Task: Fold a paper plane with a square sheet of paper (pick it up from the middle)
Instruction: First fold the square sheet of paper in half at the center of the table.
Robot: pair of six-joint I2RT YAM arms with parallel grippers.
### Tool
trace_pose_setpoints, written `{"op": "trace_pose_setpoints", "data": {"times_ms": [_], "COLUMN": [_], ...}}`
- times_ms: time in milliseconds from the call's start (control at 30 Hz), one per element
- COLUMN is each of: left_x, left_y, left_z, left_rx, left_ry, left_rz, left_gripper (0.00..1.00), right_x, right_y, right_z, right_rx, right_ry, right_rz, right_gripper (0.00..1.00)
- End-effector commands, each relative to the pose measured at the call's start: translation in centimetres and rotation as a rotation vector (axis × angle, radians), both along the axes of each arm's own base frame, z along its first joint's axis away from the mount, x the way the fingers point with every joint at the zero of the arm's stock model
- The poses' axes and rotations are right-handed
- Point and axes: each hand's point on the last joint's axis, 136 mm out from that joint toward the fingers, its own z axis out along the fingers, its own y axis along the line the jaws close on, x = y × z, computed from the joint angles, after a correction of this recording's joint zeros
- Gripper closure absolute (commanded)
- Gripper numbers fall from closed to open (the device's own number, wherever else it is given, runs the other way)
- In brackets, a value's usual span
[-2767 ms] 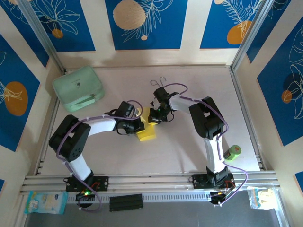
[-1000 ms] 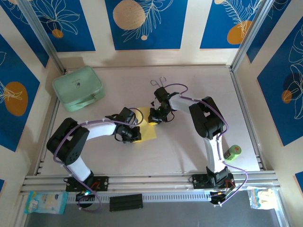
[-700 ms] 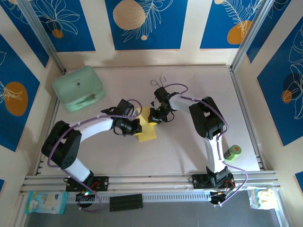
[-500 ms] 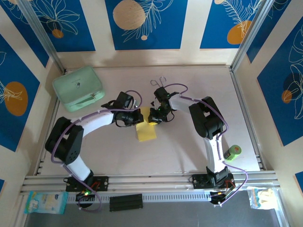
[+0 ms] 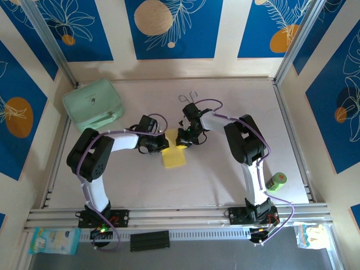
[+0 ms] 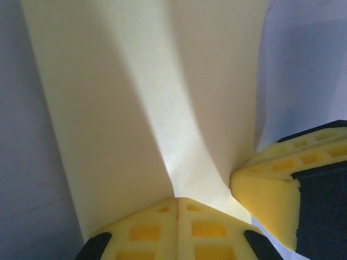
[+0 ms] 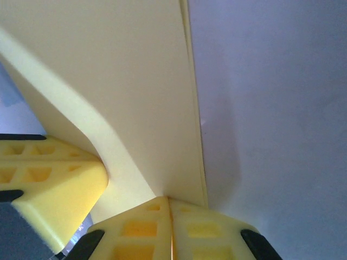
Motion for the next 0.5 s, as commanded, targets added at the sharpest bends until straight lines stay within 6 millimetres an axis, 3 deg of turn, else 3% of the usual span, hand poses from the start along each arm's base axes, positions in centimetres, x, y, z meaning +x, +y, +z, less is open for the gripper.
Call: {"op": "trace_pose_setpoints", "data": {"times_ms": [0, 100, 200, 300, 467], "left_x": [-1.2, -2.0, -2.4, -1.9, -0.3], "left_y": [2.6, 4.1, 5.8, 6.1, 3.2], "left_z": [-3.2, -4.2, -4.0, -1.6, 3.6], "left_rx": [0.032, 0.042, 0.050, 0.024, -0.100], "left_ry": [0.080, 0.104, 0.107, 0.055, -0.050], "left_rz": [0.064, 0.093, 0.122, 0.111, 0.040], "left_gripper": [0.97, 0.97, 0.97, 0.96, 0.94], "right_x": [-4.4, -4.5, -4.4, -4.4, -4.3], "right_y": [-10.1, -10.6, -10.9, -11.0, -10.8], "right_z": [-10.7, -10.7, -10.7, -10.6, -10.7], "right_rx": [-0.535, -0.568, -0.589, -0.600, -0.619], "right_ry": [0.122, 0.118, 0.113, 0.105, 0.092], "right_rz": [0.019, 0.034, 0.040, 0.050, 0.078], "right_gripper": [0.92, 0.92, 0.92, 0.92, 0.92]}}
